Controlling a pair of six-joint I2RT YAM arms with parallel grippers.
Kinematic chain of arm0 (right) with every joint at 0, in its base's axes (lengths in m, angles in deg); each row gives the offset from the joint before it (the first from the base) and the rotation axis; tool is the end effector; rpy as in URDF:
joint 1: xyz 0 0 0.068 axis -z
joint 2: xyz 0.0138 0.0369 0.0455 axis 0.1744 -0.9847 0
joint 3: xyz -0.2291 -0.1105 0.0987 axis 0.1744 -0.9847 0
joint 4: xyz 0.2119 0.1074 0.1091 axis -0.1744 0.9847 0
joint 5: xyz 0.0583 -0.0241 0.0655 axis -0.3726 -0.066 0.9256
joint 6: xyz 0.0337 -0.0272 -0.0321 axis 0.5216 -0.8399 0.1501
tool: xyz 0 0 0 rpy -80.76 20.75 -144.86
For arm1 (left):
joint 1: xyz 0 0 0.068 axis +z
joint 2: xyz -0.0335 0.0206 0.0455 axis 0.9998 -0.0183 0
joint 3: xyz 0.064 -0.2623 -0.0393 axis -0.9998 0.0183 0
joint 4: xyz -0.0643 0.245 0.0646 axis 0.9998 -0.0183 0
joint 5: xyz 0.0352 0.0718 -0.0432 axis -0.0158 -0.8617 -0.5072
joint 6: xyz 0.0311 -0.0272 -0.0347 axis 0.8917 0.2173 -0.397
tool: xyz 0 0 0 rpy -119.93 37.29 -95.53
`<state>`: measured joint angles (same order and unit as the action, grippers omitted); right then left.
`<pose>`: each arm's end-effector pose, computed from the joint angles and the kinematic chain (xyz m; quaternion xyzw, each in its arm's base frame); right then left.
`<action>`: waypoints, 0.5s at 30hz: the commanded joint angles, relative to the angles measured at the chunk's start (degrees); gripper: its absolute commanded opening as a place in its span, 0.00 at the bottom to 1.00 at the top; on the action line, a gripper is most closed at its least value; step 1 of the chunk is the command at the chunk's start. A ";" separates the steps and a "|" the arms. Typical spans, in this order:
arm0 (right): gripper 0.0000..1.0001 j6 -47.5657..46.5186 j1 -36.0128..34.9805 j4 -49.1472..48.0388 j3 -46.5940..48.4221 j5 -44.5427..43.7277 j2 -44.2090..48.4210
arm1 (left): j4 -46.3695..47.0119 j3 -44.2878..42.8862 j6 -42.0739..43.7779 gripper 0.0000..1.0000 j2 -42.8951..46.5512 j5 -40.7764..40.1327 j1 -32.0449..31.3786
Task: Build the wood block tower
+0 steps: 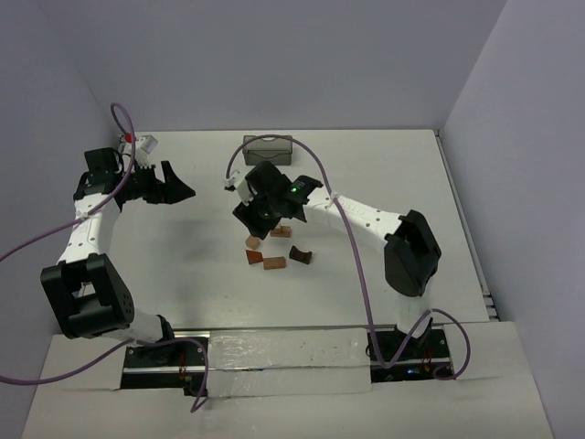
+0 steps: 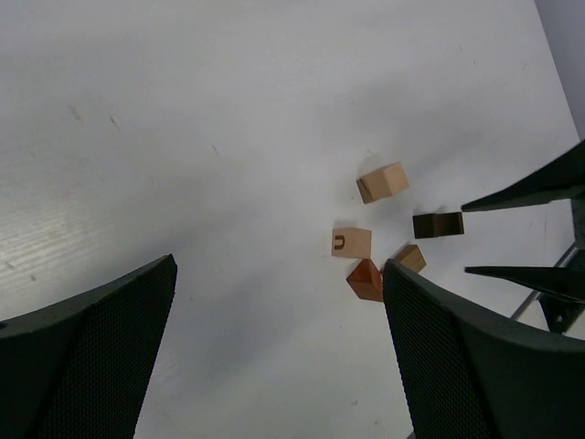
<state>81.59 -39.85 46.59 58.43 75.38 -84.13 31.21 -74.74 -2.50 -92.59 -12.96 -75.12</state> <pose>0.2635 0.3213 0.2832 -0.4762 0.8075 0.1887 0.2924 0.3090 0.0481 0.2928 0.0932 0.8515 -0.3277 0.3987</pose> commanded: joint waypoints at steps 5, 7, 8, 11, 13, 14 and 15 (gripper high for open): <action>0.60 1.78 -2.63 -0.77 5.92 -3.11 -7.09 | 4.75 3.88 -1.14 0.99 2.77 4.62 -0.30; 0.60 1.83 -3.02 -0.63 7.33 -3.20 -8.64 | 4.34 4.25 -0.60 0.99 2.83 5.41 -0.30; 0.60 1.83 -3.02 -0.52 7.82 -2.94 -9.82 | 3.97 4.36 -0.01 0.99 3.15 5.68 -0.30; 0.60 1.67 -3.02 -0.48 9.18 -2.23 -11.95 | 2.97 4.84 1.10 0.99 4.00 6.26 -0.24; 0.61 1.38 -3.02 -0.46 9.80 -1.63 -13.06 | 2.01 5.13 2.18 0.99 4.60 7.00 -0.30; 0.61 1.23 -3.02 -0.46 9.95 -1.55 -13.71 | 1.15 5.13 3.25 0.99 4.88 7.29 -0.30; 0.61 1.10 -3.02 -0.46 10.14 -1.54 -14.21 | 0.67 5.19 3.94 0.99 5.10 7.80 -0.24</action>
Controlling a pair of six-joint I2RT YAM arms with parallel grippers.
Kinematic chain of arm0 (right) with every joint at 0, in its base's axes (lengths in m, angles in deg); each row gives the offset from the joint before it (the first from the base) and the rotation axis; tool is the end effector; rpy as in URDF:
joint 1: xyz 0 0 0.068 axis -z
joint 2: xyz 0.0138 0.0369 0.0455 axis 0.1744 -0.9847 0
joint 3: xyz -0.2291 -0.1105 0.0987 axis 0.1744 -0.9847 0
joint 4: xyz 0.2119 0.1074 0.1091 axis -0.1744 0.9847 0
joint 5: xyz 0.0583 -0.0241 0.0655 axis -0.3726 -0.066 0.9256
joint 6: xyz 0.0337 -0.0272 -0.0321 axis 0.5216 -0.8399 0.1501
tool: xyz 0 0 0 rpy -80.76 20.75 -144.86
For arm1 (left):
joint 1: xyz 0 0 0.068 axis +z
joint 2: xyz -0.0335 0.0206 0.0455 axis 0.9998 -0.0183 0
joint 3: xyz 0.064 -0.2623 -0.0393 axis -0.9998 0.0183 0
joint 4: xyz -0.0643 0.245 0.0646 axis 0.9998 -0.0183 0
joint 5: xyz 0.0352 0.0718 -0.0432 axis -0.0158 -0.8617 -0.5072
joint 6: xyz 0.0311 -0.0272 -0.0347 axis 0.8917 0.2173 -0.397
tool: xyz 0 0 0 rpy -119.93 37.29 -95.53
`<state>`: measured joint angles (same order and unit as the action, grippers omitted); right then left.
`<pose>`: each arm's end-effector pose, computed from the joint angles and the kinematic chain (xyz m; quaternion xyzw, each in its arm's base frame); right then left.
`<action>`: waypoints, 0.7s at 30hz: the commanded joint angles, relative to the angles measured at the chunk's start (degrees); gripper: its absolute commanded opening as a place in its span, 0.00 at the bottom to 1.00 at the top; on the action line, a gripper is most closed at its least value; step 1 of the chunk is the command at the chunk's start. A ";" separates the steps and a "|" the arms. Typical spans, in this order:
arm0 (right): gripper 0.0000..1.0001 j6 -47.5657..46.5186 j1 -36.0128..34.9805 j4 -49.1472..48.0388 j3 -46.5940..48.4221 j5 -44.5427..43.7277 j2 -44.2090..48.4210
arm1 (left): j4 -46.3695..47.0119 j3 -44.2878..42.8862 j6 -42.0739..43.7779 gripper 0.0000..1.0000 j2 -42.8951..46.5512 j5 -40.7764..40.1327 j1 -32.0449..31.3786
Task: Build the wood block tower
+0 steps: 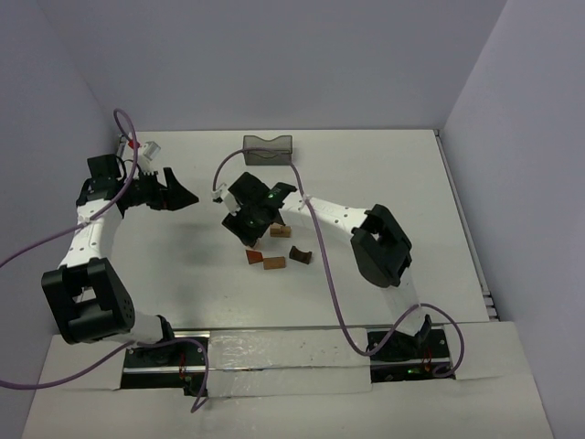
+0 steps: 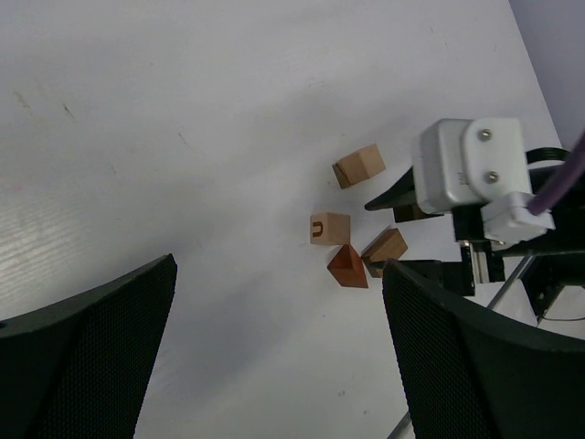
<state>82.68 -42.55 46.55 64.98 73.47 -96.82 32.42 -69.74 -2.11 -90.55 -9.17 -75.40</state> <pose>0.2753 0.3670 0.2268 -0.4888 0.8206 0.1654 0.2456 0.2962 0.0420 0.2781 0.1035 0.8429 -0.3600 0.3863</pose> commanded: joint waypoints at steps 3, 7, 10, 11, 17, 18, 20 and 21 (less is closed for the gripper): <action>0.62 -0.54 -0.31 -0.35 3.93 0.36 -2.90 | -1.18 0.76 4.40 0.99 3.55 4.91 -0.01; 0.63 -1.00 -0.29 -0.73 3.77 0.15 -4.40 | -0.55 1.60 4.63 0.99 4.10 5.04 -0.01; 0.63 -1.38 -0.31 -1.10 3.56 0.11 -5.32 | -0.58 1.92 5.14 0.99 4.33 4.59 0.01; 0.63 -1.46 -0.31 -1.21 3.51 0.11 -5.54 | -0.52 1.97 5.28 0.99 4.38 4.43 -0.08; 0.63 -1.81 -0.02 -2.67 2.95 -0.49 -6.77 | -0.79 1.91 5.76 0.99 4.31 4.87 -0.09; 0.63 -1.81 0.20 -3.04 2.73 -0.34 -6.92 | -0.65 2.05 5.69 0.99 4.38 4.87 -0.02; 0.62 -1.88 0.30 -3.39 2.47 -0.37 -7.10 | -0.55 2.18 5.89 0.99 4.51 4.92 -0.10; 0.62 -2.00 0.30 -3.51 2.34 -0.42 -7.11 | -0.54 2.25 5.94 0.99 4.56 4.87 -0.10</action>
<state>81.50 -42.55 45.53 66.36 73.49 -103.13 31.29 -67.65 2.03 -87.84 -6.57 -75.41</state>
